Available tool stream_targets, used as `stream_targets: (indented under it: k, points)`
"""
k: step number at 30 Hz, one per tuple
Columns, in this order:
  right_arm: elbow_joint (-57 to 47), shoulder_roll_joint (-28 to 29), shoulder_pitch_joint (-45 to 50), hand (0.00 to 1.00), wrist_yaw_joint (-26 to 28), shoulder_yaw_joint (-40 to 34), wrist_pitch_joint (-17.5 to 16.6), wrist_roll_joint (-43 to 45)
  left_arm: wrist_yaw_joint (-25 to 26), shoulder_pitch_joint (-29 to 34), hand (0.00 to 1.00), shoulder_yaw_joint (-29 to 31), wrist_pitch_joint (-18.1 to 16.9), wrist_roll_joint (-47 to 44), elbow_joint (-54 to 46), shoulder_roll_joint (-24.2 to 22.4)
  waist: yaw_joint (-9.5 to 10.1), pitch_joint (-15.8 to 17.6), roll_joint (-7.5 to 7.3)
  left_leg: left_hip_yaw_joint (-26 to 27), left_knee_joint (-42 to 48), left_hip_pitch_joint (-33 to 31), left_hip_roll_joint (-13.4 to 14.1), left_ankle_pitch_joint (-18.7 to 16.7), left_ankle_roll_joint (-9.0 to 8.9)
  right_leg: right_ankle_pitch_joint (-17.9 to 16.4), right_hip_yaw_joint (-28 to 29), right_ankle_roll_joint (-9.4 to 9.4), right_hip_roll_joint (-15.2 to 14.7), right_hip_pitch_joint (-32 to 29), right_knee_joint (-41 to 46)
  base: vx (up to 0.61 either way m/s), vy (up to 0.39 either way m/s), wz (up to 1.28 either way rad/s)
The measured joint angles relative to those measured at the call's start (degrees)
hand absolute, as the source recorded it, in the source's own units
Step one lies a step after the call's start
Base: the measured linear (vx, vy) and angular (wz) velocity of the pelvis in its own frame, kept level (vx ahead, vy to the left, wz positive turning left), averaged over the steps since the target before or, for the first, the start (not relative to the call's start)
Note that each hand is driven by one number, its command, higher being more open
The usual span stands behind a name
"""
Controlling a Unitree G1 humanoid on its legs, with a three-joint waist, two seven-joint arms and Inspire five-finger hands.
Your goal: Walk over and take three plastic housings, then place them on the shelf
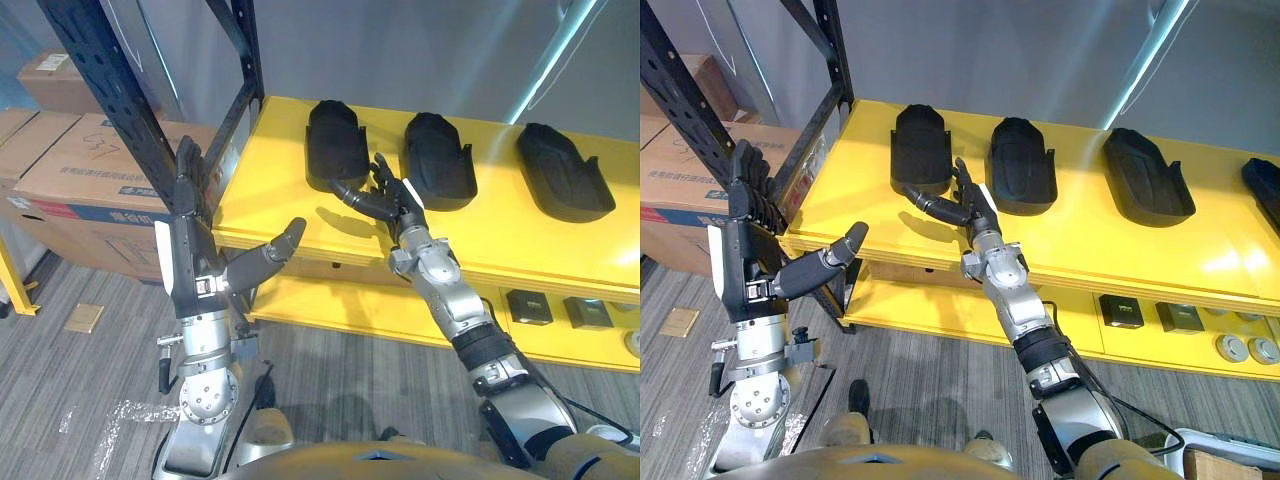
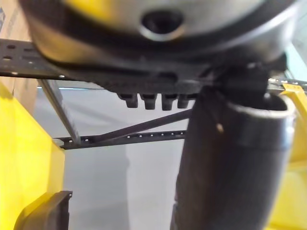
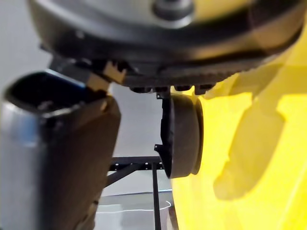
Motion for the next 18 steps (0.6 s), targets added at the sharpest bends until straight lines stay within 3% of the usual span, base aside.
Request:
stream_targets:
  k: [18]
  points:
    - [2.1,0.0,-3.5,1.0,0.1,0.3,-0.5,-2.2,1.2,0.0,1.0,-2.4,0.0,0.1,0.0,0.0,0.19,1.1,1.06,-0.1,0.0,-0.2,0.1,0.2,-0.02,0.3,0.0,0.16,0.1,-0.3,0.0,0.0,0.0,0.0]
